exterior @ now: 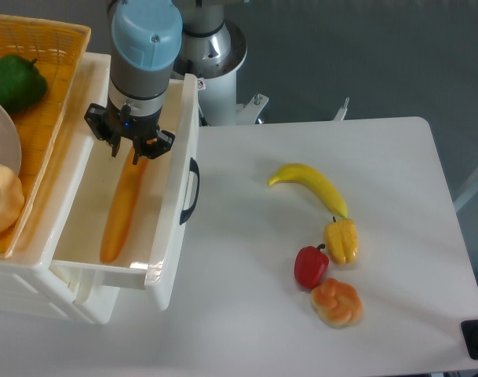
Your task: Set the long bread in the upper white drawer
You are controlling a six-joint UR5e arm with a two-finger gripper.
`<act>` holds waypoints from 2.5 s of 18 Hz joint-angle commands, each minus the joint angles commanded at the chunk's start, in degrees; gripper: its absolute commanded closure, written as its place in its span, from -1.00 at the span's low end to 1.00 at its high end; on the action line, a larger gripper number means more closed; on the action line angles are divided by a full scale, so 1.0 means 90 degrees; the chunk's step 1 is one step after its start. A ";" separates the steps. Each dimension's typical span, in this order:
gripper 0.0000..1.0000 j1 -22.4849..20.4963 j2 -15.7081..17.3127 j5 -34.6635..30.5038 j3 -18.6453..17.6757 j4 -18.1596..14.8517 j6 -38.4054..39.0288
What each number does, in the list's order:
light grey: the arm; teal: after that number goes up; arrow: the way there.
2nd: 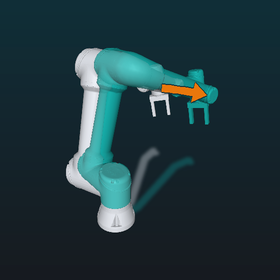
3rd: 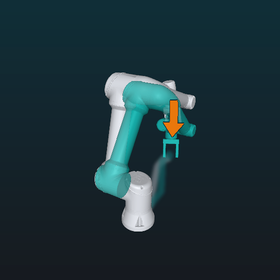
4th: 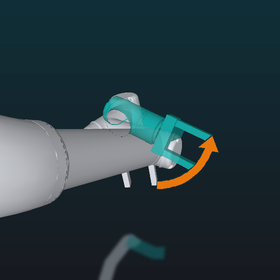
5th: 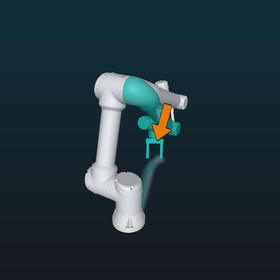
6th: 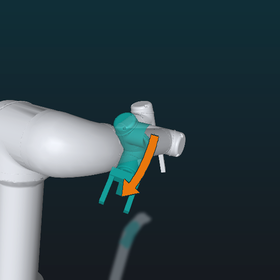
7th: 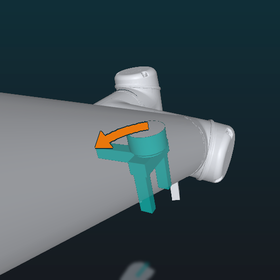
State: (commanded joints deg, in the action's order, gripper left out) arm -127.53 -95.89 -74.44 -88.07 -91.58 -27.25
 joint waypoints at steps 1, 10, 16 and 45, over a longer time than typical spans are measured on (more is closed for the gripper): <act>0.09 -0.0010 0.0000 0.0000 0.0000 0.0010 0.0000; -0.05 -0.0117 0.0098 0.0010 0.0078 0.0029 0.0000; -0.06 -0.0449 0.0175 0.0029 0.0224 0.0020 -0.0068; -1.00 -0.1680 -0.0068 -0.1366 0.0195 0.1337 -0.1161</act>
State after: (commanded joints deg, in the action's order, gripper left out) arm -142.65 -96.50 -86.74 -86.31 -79.55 -37.70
